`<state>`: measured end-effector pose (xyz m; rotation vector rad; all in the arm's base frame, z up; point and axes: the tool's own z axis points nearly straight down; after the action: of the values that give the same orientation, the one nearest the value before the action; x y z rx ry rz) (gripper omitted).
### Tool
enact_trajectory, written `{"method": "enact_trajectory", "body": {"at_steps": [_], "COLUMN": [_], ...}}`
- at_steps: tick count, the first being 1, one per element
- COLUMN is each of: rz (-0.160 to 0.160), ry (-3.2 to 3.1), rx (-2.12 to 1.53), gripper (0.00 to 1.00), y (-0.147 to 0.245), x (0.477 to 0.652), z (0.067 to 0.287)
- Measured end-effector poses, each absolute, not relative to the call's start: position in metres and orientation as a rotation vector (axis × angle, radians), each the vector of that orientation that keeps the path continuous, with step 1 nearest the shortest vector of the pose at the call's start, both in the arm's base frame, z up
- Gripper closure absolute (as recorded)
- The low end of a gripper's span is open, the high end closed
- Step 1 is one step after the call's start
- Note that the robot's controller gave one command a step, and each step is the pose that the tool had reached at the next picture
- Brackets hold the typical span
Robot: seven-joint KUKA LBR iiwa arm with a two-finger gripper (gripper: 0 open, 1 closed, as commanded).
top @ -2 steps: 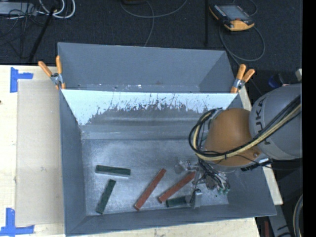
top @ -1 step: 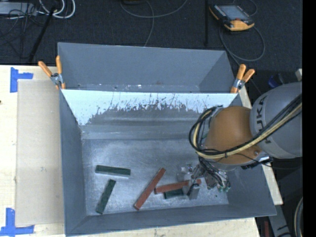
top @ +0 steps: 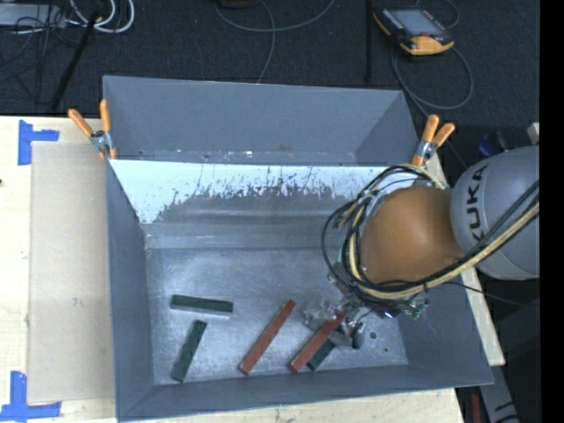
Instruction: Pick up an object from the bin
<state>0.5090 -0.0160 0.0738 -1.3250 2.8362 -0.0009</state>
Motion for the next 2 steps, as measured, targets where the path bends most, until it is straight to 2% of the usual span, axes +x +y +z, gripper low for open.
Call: {"method": "enact_trajectory", "body": {"at_steps": [1,2], "rz": [-0.028,-0.006], "ry": [2.378,2.408], "rx": [-1.993,-2.008], "gripper": [1.00,1.00], "y": [-0.022,-0.024], "x": [0.487,0.498], "z": [0.077,0.166]}}
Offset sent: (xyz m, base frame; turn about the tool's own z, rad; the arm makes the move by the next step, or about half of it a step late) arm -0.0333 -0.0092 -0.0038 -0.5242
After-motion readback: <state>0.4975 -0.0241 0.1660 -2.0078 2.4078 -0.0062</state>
